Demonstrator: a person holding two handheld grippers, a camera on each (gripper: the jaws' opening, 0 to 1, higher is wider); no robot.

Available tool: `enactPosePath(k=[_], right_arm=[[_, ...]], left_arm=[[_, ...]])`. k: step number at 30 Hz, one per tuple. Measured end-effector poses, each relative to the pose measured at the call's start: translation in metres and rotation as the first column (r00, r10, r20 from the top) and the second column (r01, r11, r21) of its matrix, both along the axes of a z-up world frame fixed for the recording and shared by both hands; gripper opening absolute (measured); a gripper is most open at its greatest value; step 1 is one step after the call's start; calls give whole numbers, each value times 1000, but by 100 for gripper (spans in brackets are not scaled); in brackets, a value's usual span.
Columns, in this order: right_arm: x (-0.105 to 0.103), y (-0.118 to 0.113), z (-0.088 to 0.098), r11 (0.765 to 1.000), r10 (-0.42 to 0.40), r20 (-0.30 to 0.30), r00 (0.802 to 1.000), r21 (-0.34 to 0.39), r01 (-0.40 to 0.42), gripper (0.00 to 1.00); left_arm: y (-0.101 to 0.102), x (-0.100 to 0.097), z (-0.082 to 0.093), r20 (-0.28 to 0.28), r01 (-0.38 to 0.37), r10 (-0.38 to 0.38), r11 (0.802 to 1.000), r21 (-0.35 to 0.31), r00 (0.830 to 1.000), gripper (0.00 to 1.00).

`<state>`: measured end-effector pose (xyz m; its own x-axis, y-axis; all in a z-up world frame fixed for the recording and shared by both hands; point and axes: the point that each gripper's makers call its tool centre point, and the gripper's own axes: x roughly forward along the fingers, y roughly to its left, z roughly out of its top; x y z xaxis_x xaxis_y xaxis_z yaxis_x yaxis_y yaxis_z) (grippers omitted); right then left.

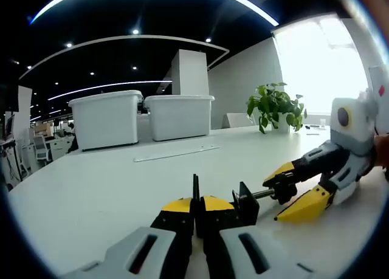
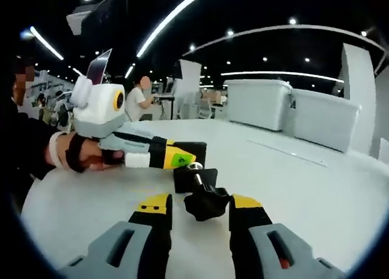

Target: Clamp the fixed fixture on the desktop, loosen the retaining clip, secure it to the edge of the desk, and tighten the retaining clip.

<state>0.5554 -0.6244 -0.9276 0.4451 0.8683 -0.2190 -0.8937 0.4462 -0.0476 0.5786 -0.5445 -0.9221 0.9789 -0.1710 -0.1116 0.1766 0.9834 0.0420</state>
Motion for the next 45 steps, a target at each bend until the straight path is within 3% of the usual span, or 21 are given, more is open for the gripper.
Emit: enactPosePath(k=[2, 4, 7, 10, 16, 19, 21, 31, 33, 35, 37, 39, 40, 43, 45], right_arm=[[-3, -3, 2, 999, -13, -51, 999, 28, 14, 43], [0, -4, 4, 995, -38, -151, 988, 90, 52, 43], [20, -9, -4, 981, -72, -325, 943, 149, 127, 42], [26, -11, -2, 967, -73, -402, 913, 194, 163, 35], [24, -9, -2, 962, -39, -466, 884, 222, 160, 31], [21, -7, -11, 974, -42, -471, 881, 177, 142, 29], [23, -6, -8, 973, -40, -462, 886, 183, 139, 29], [22, -8, -8, 961, -24, -521, 853, 224, 164, 26], [22, -8, -8, 961, -27, -512, 858, 222, 163, 26], [21, -8, -7, 967, -45, -455, 889, 203, 152, 26], [18, -7, -3, 982, -53, -292, 955, 161, 104, 26], [16, -5, -1, 992, -46, -144, 988, 113, 63, 26], [16, -5, 0, 994, -44, -106, 993, 96, 55, 26], [16, -5, -1, 994, -44, -93, 995, 93, 53, 26], [17, -5, 1, 999, -25, 10, 1000, 48, 24, 26]], left_arm=[[0, 1, 0, -1, 3, -3, 1000, -1, 1000, 4], [1, 4, 0, -1, 5, -5, 1000, -1, 1000, 4], [0, 6, 0, -1, 11, -11, 1000, -1, 1000, 4], [1, 6, 0, 0, 12, -12, 1000, -2, 1000, 4], [0, 6, 0, 1, 19, -19, 1000, -1, 1000, 4], [-1, 3, 1, 1, 19, -19, 1000, -2, 1000, 4], [-2, 0, 1, 1, 20, -20, 1000, -1, 1000, 4], [-6, -7, 1, 2, 22, -22, 1000, -1, 1000, 5], [-6, -8, 1, 2, 22, -22, 1000, -2, 1000, 5], [-7, -8, 1, 1, 21, -21, 1000, -3, 1000, 5], [-7, -8, 1, 1, 21, -21, 1000, -4, 1000, 5], [-7, -8, 1, 1, 21, -21, 1000, -2, 1000, 5], [-7, -8, 1, 1, 21, -21, 1000, -3, 1000, 5], [-7, -8, 1, 1, 21, -21, 1000, -3, 1000, 5], [-6, -8, 1, 1, 21, -21, 1000, -3, 1000, 5]])
